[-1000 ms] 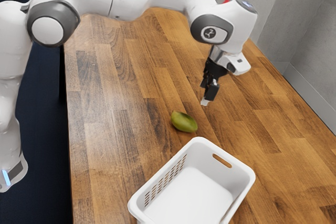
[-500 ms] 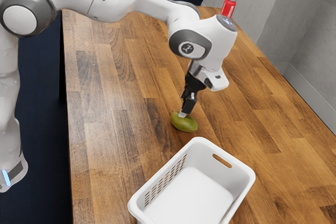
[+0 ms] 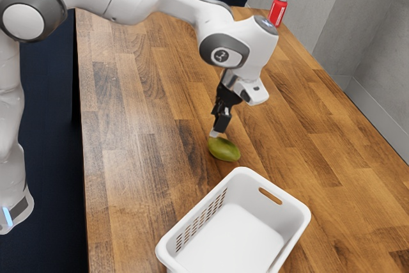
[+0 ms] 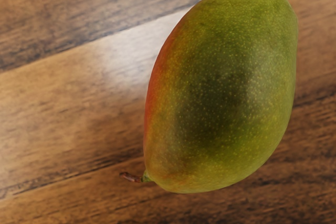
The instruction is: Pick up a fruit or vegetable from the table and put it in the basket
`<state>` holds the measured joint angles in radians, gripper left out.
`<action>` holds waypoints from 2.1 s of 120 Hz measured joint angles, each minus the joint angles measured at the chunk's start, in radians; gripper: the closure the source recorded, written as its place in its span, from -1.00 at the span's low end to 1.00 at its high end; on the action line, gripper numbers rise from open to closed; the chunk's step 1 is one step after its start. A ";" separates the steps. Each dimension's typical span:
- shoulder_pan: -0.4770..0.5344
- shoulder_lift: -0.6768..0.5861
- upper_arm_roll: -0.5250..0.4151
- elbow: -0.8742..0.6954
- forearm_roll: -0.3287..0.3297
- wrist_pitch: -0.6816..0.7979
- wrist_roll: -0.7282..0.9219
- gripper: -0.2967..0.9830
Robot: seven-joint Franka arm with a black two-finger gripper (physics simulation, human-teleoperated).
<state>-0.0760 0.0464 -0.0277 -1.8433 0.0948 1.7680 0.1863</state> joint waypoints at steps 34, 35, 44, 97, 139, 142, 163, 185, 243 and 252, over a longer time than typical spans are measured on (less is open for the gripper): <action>-0.049 0.000 0.000 -0.003 -0.002 0.004 0.002 -0.54; -0.050 0.000 0.000 -0.003 -0.002 0.004 0.002 -0.54; -0.051 0.000 0.001 -0.003 -0.003 0.004 0.002 -0.54; -0.031 0.026 0.002 -0.018 -0.016 0.034 0.004 -0.54; -0.032 0.088 0.000 -0.010 -0.020 0.069 0.006 -0.54; -0.032 0.091 0.000 -0.009 -0.019 0.071 0.006 -0.54; -0.042 0.103 -0.004 -0.010 -0.016 0.080 0.029 -0.54; -0.034 0.128 -0.005 -0.009 -0.014 0.105 0.056 -0.53; -0.040 0.130 -0.015 0.066 -0.008 0.145 0.089 -0.06; -0.040 0.134 -0.029 0.120 -0.007 0.133 0.092 -0.07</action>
<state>-0.1157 0.1801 -0.0572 -1.7231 0.0882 1.9010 0.2783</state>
